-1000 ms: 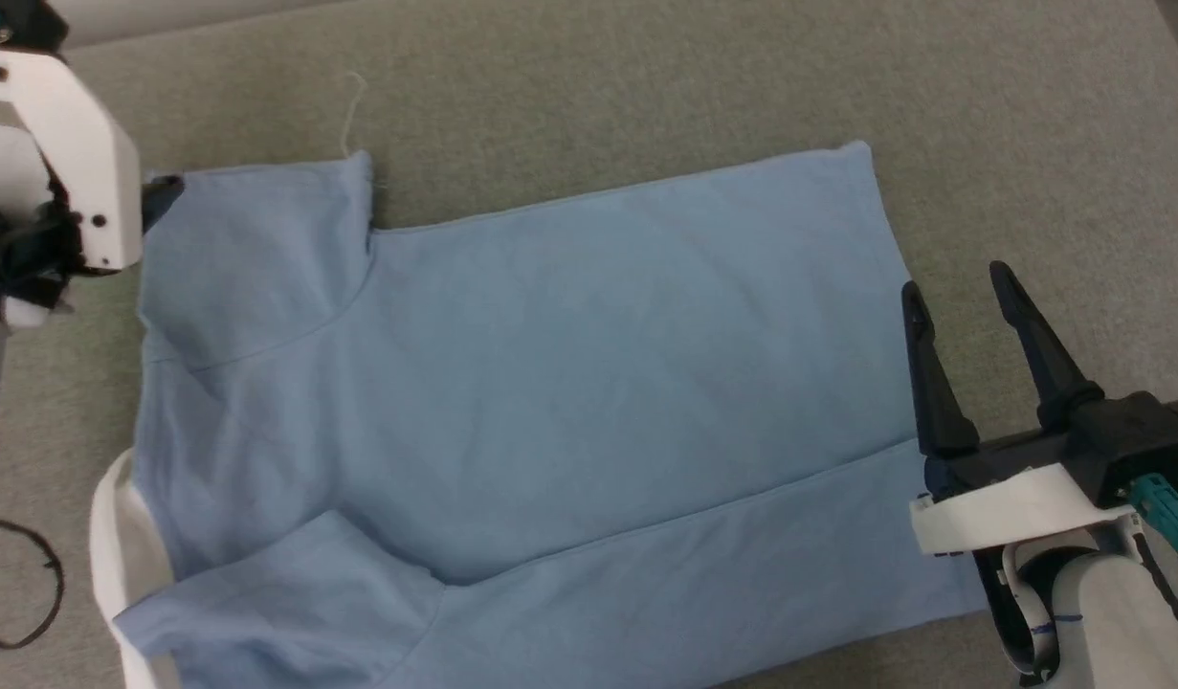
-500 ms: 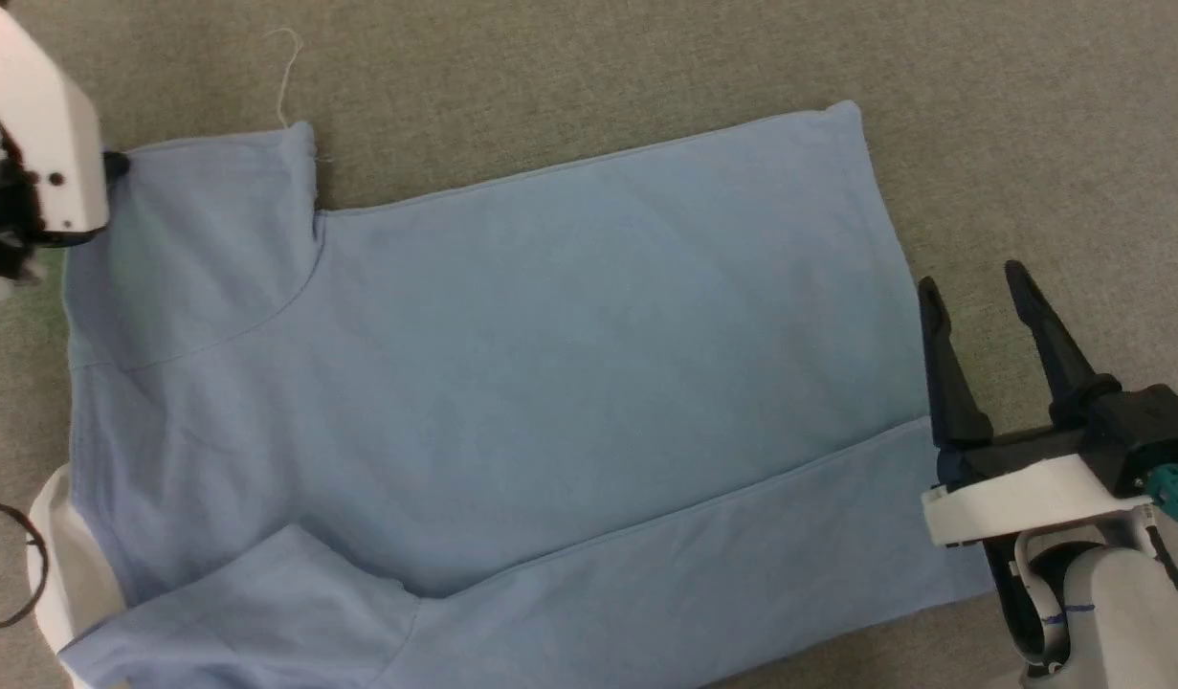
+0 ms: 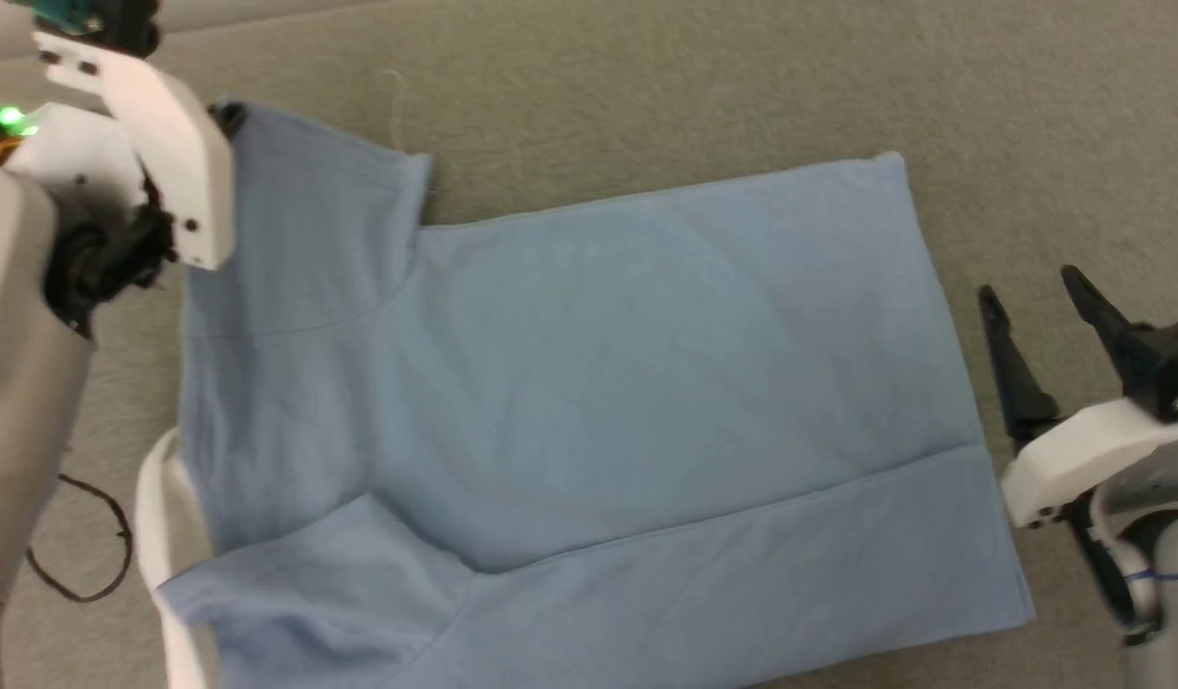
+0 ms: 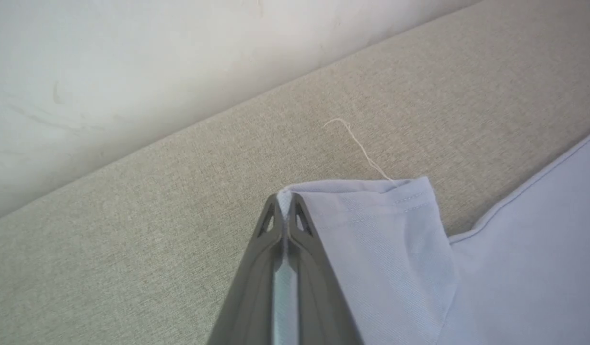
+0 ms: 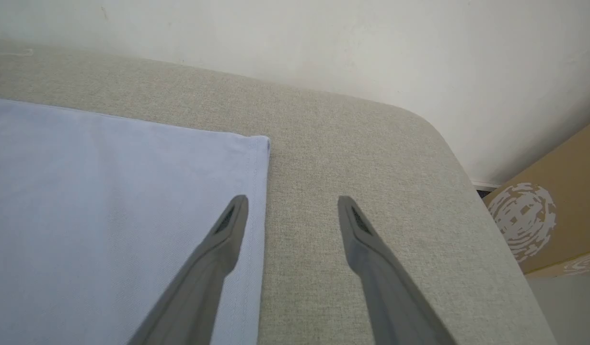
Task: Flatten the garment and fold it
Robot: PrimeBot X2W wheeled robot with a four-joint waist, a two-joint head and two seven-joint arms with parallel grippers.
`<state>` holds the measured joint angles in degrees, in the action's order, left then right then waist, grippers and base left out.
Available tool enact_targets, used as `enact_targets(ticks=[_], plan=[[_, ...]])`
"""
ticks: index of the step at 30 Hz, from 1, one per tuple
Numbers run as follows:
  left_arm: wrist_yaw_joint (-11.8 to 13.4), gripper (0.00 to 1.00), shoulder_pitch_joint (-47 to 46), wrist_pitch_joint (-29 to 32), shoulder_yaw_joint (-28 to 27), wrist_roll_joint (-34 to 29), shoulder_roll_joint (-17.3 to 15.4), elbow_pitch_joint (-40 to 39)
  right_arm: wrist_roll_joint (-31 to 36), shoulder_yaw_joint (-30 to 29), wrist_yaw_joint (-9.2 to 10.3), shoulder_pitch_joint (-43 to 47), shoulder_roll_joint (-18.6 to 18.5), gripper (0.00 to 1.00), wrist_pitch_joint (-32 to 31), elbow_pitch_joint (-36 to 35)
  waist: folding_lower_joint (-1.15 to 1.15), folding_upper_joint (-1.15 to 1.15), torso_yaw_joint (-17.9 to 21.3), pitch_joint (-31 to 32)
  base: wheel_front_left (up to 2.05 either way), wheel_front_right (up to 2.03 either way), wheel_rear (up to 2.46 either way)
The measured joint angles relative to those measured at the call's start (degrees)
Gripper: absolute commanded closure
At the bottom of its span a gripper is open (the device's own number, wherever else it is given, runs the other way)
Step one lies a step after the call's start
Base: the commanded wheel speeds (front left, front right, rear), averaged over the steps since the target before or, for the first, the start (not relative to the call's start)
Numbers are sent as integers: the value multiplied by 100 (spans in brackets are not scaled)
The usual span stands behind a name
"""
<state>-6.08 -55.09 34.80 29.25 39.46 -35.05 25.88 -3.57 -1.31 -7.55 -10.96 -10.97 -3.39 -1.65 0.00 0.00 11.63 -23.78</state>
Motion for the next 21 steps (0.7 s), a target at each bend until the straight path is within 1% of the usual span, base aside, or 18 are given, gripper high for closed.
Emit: enact_targets(ticks=[5, 8, 10, 11, 14, 16, 21], plan=[[-47, 100, 302, -622, 179, -165, 34, -670, -735, 210, 0, -225, -846, 0, -1437, -4, 0, 0, -351, 199, 0, 0, 0], [-53, 100, 530, -1082, 208, -178, 43, -1143, -1183, 421, 0, -608, -1413, 0, -2132, 27, 0, 0, -584, 270, 0, 0, 0], [-53, 100, 695, -1289, 250, -225, 27, -1379, -1356, 609, 0, -929, -1796, 0, -2593, 163, 0, 0, -739, 294, 0, 0, 0], [-53, 100, 789, -1383, 268, -243, 19, -1479, -1464, 689, 0, -1091, -1931, 0, -2804, 271, 0, 0, -816, 300, 0, 0, 0], [-49, 100, 1025, -1585, 324, -331, 16, -1803, -1735, 993, 0, -1514, -2245, 0, -3403, 616, 0, 0, -1035, 292, 0, 0, 0], [-46, 100, 1112, -1716, 382, -415, 20, -2037, -1840, 1171, 1, -1760, -2443, 0, -3687, 831, 0, 0, -1177, 268, 0, 0, 0], [-3, 100, 1289, -1846, 514, -533, 62, -2547, -1979, 1624, 0, -2311, -2802, 0, -4017, 1280, 0, 0, -1527, 165, 0, 0, 0]])
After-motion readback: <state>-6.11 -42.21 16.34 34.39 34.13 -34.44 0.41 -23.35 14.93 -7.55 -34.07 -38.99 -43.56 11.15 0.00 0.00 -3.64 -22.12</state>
